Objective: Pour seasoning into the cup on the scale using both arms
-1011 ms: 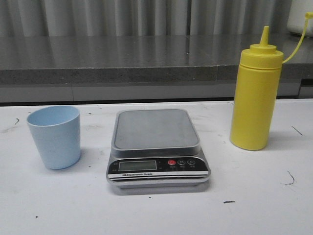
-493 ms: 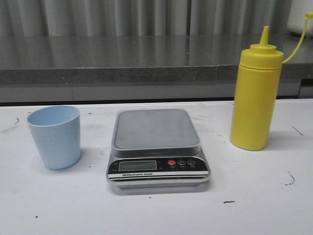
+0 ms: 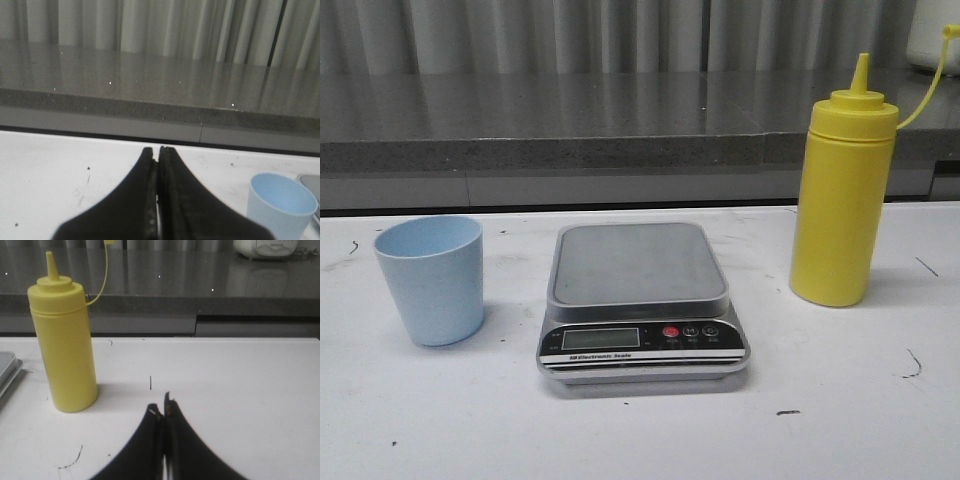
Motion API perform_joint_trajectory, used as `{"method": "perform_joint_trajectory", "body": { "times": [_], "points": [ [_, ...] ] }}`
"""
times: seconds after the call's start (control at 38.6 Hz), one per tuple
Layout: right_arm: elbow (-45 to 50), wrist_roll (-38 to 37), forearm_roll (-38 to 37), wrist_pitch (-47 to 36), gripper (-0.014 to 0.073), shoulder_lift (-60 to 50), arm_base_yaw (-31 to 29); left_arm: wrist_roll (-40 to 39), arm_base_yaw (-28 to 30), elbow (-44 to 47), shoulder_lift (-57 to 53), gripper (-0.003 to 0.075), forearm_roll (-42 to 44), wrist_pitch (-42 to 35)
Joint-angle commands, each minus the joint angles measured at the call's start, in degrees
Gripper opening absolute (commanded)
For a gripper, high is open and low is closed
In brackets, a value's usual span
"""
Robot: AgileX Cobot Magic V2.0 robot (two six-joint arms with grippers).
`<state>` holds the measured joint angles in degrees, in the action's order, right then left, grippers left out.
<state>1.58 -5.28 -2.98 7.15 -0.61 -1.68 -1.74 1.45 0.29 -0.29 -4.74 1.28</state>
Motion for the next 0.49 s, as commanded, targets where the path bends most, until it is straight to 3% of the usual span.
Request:
{"method": "perform_joint_trajectory", "body": {
  "times": [0.0,0.08,0.18,0.34,0.47],
  "points": [
    [-0.37,0.37,-0.53,-8.00,-0.0060,-0.91,-0.28,-0.17,0.10,1.26,-0.93,-0.0020,-0.18,-10.28],
    [-0.75,0.37,-0.53,-9.42,-0.0060,-0.91,-0.28,-0.17,0.10,0.14,-0.93,-0.0020,-0.18,-13.37],
    [-3.90,0.37,-0.53,-8.19,-0.0060,-0.91,-0.28,-0.17,0.10,-5.05,-0.56,-0.0020,-0.18,-11.69],
    [-12.80,0.37,-0.53,-0.34,-0.0060,1.35,-0.28,-0.17,0.10,-16.68,4.42,-0.0019,0.06,-1.28],
    [-23.01,0.37,-0.53,8.75,-0.0060,9.79,-0.28,-0.17,0.10,-26.10,14.69,-0.0019,0.48,7.02]
  ]
}}
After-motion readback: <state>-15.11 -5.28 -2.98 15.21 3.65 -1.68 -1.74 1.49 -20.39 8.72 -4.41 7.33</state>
